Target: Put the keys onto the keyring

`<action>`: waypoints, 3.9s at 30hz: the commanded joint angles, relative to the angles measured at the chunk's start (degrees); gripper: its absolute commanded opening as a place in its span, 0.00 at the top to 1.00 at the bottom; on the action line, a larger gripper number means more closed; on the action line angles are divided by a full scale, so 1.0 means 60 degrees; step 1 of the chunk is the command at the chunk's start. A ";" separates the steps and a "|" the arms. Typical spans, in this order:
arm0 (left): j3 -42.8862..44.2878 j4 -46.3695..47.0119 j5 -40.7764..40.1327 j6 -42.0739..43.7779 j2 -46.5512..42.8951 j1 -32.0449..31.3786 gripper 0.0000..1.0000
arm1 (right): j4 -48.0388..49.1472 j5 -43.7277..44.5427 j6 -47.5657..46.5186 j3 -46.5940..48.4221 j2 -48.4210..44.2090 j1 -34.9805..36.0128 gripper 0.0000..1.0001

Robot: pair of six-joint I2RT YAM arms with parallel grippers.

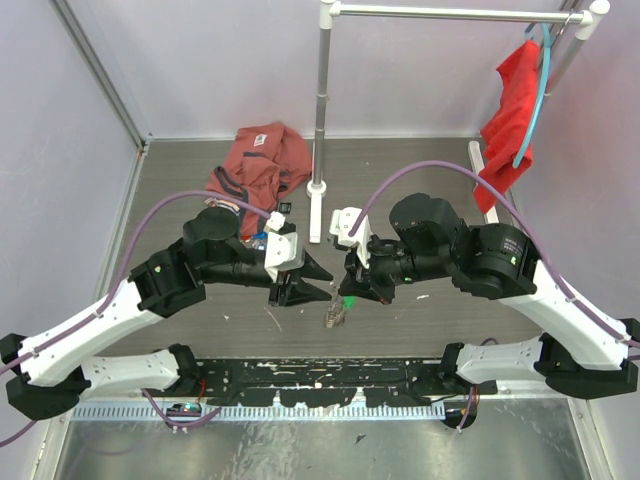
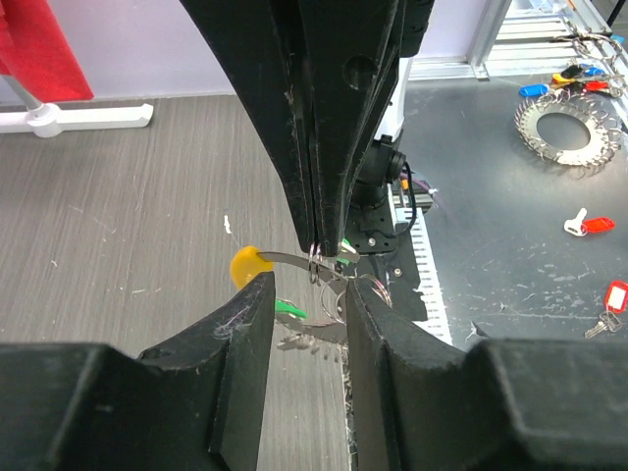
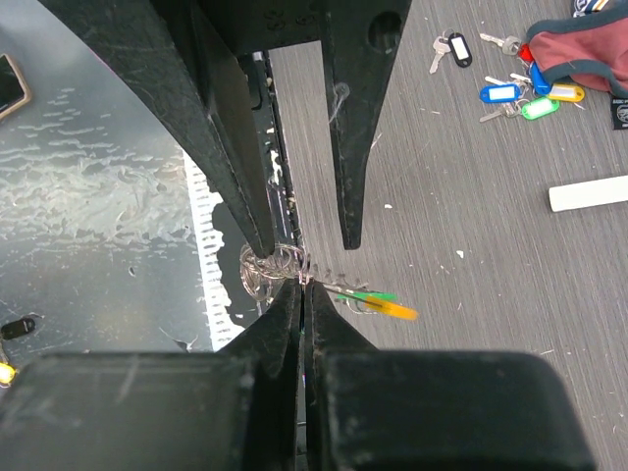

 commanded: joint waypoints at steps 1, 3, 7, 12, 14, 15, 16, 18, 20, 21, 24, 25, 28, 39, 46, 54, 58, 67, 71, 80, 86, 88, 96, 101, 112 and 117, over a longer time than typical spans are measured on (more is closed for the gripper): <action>0.0413 0.0026 0.0261 0.0020 0.0101 -0.0036 0.58 | 0.0473 -0.0131 -0.0122 0.0222 -0.0134 0.0029 0.99; 0.0429 0.0026 0.0290 0.0031 0.0148 -0.0037 0.58 | 0.0473 -0.0158 -0.0129 0.0237 -0.0110 0.0029 0.99; 0.0448 0.0026 0.0323 0.0031 0.0178 -0.0029 0.59 | 0.0410 -0.0162 -0.0166 0.0237 -0.0064 0.0029 0.99; 0.0480 0.0023 0.0307 0.0060 0.0218 -0.0044 0.61 | 0.0330 -0.0175 -0.0202 0.0237 0.0036 0.0021 0.99; 0.0493 0.0026 0.0314 0.0064 0.0232 -0.0037 0.62 | 0.0295 -0.0166 -0.0228 0.0257 0.0081 0.0029 0.99; 0.0485 0.0026 0.0311 0.0061 0.0242 -0.0030 0.62 | 0.0280 -0.0163 -0.0231 0.0259 0.0083 0.0040 0.99; 0.0505 0.0026 0.0321 0.0060 0.0256 -0.0030 0.63 | 0.0286 -0.0169 -0.0232 0.0261 0.0089 0.0030 0.99; 0.0513 0.0026 0.0334 0.0060 0.0284 -0.0035 0.63 | 0.0313 -0.0177 -0.0239 0.0262 0.0093 0.0029 0.99; 0.0510 0.0026 0.0363 0.0048 0.0322 -0.0030 0.65 | 0.0345 -0.0178 -0.0247 0.0259 0.0097 0.0038 0.99; 0.0505 0.0026 0.0374 0.0046 0.0325 -0.0032 0.65 | 0.0365 -0.0197 -0.0243 0.0259 0.0092 0.0030 0.99; 0.0489 -0.0028 0.0395 0.0046 0.0359 -0.0031 0.67 | 0.0387 -0.0235 -0.0249 0.0258 0.0105 0.0029 0.99; 0.0492 -0.0056 0.0389 0.0045 0.0373 -0.0030 0.67 | 0.0398 -0.0235 -0.0247 0.0259 0.0097 0.0032 0.99; 0.0468 -0.0111 0.0395 0.0060 0.0389 -0.0036 0.70 | 0.0401 -0.0236 -0.0255 0.0263 0.0077 0.0032 0.99; 0.0543 -0.0150 0.0453 0.0035 0.0474 -0.0030 0.90 | 0.0538 -0.0250 -0.0228 0.0160 0.0017 0.0030 0.99; 0.0573 -0.0183 0.0340 -0.0066 0.0446 -0.0032 1.00 | 0.0862 -0.0152 -0.0092 -0.0052 -0.0136 0.0025 0.99; -0.0080 0.0769 -0.0583 -0.0598 -0.0211 -0.0031 1.00 | 0.2891 0.0718 0.0848 -0.1324 -0.1435 0.0029 0.62; -0.0637 0.1599 -0.1062 -0.0973 -0.0606 -0.0031 1.00 | 0.4352 0.1587 0.1795 -0.2276 -0.2425 0.0029 0.60; -0.1434 0.2887 -0.1850 -0.1462 -0.1290 -0.0031 1.00 | 0.7034 0.2608 0.4427 -0.4485 -0.3839 0.0029 0.56; -0.1435 0.2911 -0.1957 -0.1471 -0.1359 -0.0034 1.00 | 0.7632 0.2323 0.5137 -0.4905 -0.3750 0.0029 0.56; -0.1465 0.2853 -0.2279 -0.1463 -0.1476 -0.0038 1.00 | 0.7683 0.2728 0.6241 -0.4993 -0.3531 0.0030 0.60; -0.1443 0.2853 -0.2290 -0.1427 -0.1498 -0.0031 1.00 | 0.7650 0.2682 0.6311 -0.5023 -0.3468 0.0033 0.67; -0.1436 0.2861 -0.2274 -0.1420 -0.1481 -0.0032 1.00 | 0.7639 0.2714 0.6279 -0.5036 -0.3488 0.0031 0.69; -0.1391 0.2868 -0.2203 -0.1419 -0.1435 -0.0040 1.00 | 0.7602 0.2641 0.6244 -0.5044 -0.3365 0.0029 0.71; -0.1391 0.2846 -0.2216 -0.1412 -0.1448 -0.0032 1.00 | 0.7593 0.2577 0.6221 -0.5045 -0.3327 0.0029 0.79; -0.1436 0.2794 -0.2299 -0.1375 -0.1482 -0.0037 1.00 | 0.7453 0.2606 0.6160 -0.4984 -0.3371 0.0028 0.99; -0.1435 0.2767 -0.2345 -0.1354 -0.1520 -0.0042 1.00 | 0.7338 0.2603 0.6137 -0.4918 -0.3355 0.0032 0.99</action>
